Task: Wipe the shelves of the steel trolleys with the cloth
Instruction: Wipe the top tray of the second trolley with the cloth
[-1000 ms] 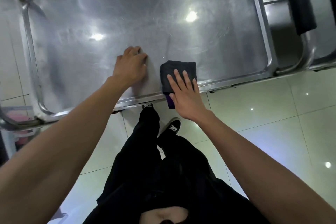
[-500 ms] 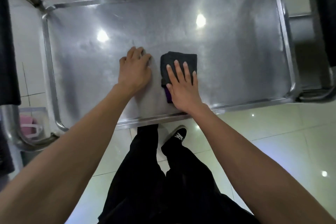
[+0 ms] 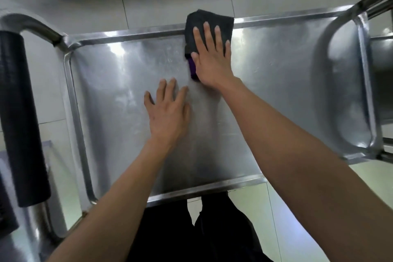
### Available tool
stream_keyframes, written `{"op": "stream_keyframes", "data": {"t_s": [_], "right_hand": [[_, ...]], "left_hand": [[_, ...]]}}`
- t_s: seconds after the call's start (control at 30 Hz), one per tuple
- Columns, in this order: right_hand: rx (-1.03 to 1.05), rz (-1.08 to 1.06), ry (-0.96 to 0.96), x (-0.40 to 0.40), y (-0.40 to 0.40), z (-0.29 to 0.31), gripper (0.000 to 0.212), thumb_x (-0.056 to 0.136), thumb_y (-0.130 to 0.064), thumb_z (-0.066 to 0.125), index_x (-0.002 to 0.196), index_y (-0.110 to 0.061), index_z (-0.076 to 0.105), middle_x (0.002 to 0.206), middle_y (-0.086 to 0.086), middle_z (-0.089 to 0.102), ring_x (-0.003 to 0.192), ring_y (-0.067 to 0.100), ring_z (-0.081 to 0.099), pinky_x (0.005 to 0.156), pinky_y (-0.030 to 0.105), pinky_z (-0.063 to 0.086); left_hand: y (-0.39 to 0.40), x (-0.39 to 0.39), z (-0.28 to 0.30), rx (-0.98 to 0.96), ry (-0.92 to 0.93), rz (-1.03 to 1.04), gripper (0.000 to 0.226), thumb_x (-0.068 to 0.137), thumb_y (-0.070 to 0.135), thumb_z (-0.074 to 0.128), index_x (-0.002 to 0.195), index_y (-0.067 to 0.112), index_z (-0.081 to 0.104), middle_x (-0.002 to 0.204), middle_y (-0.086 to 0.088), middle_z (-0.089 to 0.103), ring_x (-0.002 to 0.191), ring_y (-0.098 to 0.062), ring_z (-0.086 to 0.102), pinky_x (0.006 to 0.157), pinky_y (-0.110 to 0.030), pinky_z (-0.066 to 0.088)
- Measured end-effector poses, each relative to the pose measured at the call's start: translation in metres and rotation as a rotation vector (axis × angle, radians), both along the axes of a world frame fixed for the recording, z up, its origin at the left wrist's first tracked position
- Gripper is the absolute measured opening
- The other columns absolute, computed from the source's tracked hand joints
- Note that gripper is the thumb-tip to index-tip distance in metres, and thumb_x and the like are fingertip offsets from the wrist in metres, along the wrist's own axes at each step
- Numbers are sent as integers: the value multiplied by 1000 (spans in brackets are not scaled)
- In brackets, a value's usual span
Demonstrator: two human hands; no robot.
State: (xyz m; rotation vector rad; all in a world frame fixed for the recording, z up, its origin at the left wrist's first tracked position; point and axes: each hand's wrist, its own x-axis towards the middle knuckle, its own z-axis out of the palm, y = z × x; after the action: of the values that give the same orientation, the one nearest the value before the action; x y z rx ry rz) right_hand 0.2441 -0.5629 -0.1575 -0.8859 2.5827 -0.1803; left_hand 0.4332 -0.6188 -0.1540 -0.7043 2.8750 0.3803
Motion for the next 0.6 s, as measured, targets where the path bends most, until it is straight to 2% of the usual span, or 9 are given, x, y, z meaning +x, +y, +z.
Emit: {"op": "stream_keyframes", "data": {"t_s": [0.27,0.43,0.6], "right_hand": [[3,15,32,-10,-14,3,65,106,-39,27,159,-25,-9,166,4,-16,152,29,-18,122,53,-5],[24,25,-10,36,31,7,63,107,-39,24,159,-27,-8,167,-1,-15,152,25,-18,123,51,-6],[38,65,-15,94,89,11,63,106,-40,23,159,-28,-10,166,-2,-17,152,24,-20,123,52,-5]], "left_hand": [[-10,7,-1,-5,-20,-84,50,101,43,36,149,30,41,162,-8,28,152,-30,20,112,-63,24],[-16,11,1,21,-46,-104,52,101,40,41,152,28,37,165,-8,22,153,-29,13,117,-60,20],[-6,35,9,22,-22,-59,50,100,36,47,147,22,41,158,-12,33,147,-32,25,118,-56,23]]}}
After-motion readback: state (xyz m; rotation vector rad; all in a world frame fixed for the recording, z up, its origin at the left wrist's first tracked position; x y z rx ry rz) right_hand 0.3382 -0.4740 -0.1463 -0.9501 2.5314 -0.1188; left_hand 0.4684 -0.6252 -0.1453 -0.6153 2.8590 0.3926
